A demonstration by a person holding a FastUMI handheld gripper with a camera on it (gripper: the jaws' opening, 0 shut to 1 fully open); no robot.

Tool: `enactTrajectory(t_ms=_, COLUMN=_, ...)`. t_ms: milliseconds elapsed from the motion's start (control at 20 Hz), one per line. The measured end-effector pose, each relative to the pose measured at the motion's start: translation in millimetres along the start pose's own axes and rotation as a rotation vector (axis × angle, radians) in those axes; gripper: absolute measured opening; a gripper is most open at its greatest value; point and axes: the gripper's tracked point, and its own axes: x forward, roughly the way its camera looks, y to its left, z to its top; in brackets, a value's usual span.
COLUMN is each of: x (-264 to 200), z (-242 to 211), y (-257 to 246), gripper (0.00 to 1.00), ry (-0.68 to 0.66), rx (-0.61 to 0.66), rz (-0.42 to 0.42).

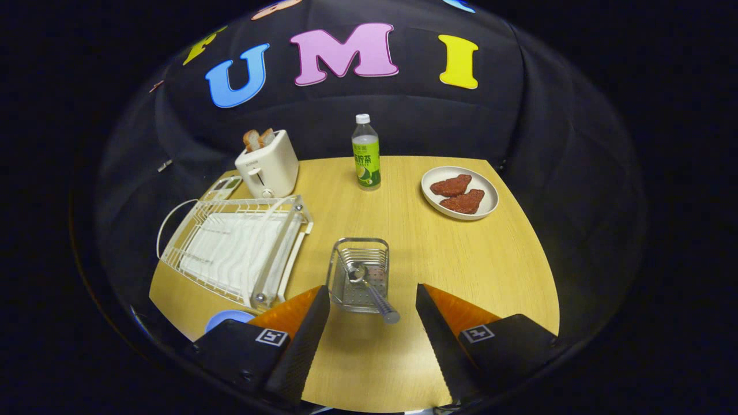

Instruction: Take the plate from the dish rack, then take the spoon from the basket and place it into the plate.

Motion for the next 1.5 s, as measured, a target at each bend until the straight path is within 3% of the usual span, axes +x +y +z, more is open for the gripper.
enactTrajectory(t_ms=50, x=4, z=-2, y=0, gripper=0.9, ry=0.018, rx=0.004, rz=0.005)
enactTrajectory(t_ms=200, x=14, z=-9, y=-5, gripper=0.46, ry=0.058, rx=0.021, rz=0.011)
enactTrajectory(t_ms=300, x=22, z=-15, y=0, gripper=0.26, ry=0.085, rx=0.046, rz=0.039)
enactTrajectory(t_ms=400, x=17, z=-13, y=5, gripper=0.18, ry=0.106, rx=0.089, rz=0.094)
enactTrajectory(t_ms=600, x=15, z=-12, y=0, gripper=0.12, ry=0.109, rx=0.164, rz=0.1)
enactTrajectory(t_ms=850, x=4, z=1, y=0, gripper=0.11, ry=0.063, rx=0.219, rz=0.09)
enactTrajectory(t_ms=1500, x=-47, z=32, y=10, gripper=0.11, ry=-0.041, rx=0.221, rz=0.09)
